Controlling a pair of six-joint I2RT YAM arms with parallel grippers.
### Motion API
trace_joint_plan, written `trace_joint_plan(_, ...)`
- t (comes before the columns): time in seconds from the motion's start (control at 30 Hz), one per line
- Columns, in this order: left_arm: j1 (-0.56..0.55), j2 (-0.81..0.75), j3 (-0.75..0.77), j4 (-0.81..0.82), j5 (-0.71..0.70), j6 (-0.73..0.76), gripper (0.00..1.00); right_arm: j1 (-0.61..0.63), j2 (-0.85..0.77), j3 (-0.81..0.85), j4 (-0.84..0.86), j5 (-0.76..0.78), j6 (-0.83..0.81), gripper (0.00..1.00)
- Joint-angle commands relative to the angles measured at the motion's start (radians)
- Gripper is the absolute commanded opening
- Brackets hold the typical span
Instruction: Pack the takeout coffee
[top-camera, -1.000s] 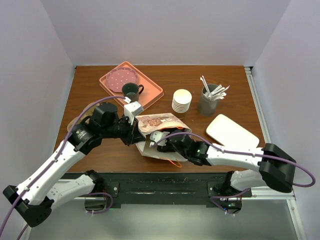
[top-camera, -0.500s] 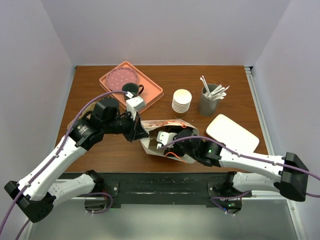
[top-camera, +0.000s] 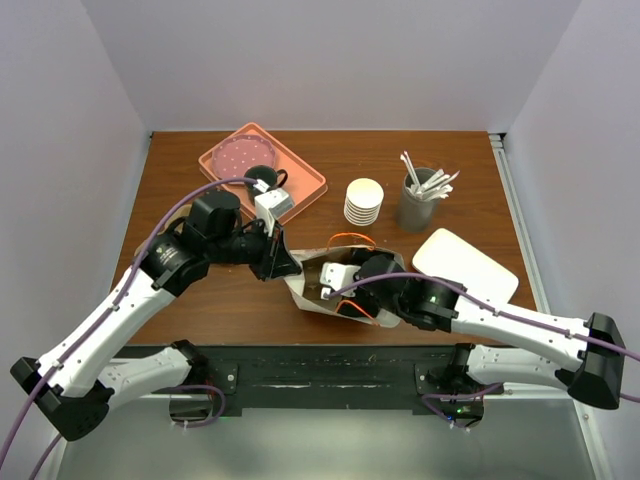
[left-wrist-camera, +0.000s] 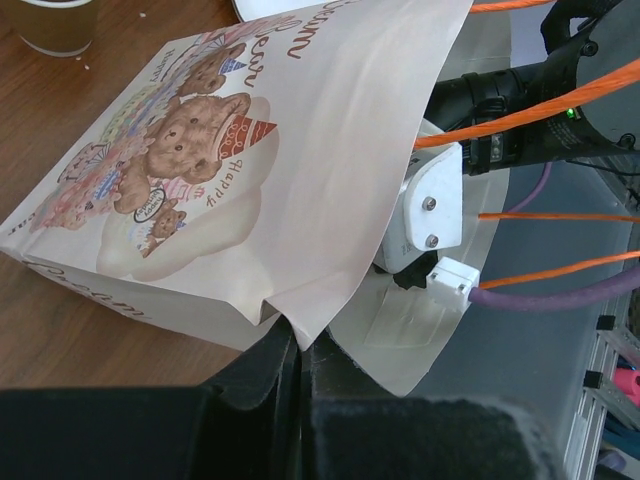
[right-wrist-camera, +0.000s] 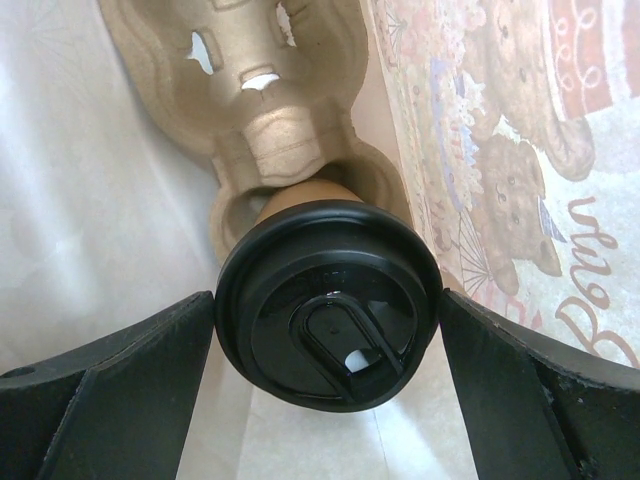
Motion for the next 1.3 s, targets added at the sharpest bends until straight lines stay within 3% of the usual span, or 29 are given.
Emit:
trace_joint_plan(0.0, -0.004, 0.006, 0.054, -0.015, 0.06, -0.027, 0.06, -0.016, -0.017, 0.058, -0.118, -0.01, 0.031, 0.98)
trace_joint_plan(0.27, -0.004, 0.039, 0.061, -0.047, 0.067, -0.053, 0.12, -0.017, 0.039, 0.156, -0.209, -0.066, 0.094, 0.98)
trace_joint_plan(0.43, -0.003, 0.078, 0.083, -0.084, 0.037, -0.064, 0.29, -0.017, 0.08, 0.206, -0.265, -0.085, 0.109, 0.98)
trace_joint_plan(0.8, -0.003, 0.167, 0.233, -0.136, -0.002, -0.072, 0.48, -0.017, 0.103, 0.241, -0.281, -0.087, 0.131, 0.98)
trace_joint_plan(1.27, -0.003, 0.177, 0.271, -0.138, -0.025, -0.082, 0.61, -0.017, 0.103, 0.292, -0.308, -0.044, 0.144, 0.98)
